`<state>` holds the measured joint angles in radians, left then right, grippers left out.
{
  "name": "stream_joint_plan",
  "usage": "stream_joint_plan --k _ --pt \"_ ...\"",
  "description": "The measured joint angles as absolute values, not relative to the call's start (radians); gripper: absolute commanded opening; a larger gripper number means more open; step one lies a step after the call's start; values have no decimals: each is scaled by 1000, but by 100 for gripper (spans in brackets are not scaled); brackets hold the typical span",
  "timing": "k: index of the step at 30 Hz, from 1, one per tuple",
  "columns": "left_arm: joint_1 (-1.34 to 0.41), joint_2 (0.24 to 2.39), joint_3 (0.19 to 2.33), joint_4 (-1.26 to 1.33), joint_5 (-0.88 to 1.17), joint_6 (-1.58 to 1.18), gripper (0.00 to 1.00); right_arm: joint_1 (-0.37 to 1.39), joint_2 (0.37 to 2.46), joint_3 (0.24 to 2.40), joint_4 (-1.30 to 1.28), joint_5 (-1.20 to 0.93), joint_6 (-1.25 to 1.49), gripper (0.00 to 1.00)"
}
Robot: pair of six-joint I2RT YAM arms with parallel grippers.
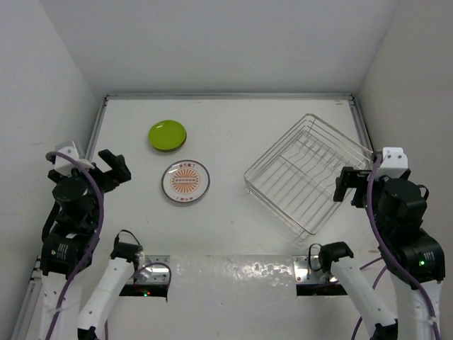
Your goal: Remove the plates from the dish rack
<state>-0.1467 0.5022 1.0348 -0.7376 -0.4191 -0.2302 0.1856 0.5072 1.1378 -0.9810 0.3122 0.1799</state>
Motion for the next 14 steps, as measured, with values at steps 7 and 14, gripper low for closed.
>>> stream_joint_plan --k 7,14 --pt "-147 455 986 -769 -382 -217 100 187 506 1137 -990 312 173 99" --pt "-147 456 980 -774 -377 -216 100 187 506 1127 -989 312 168 99"
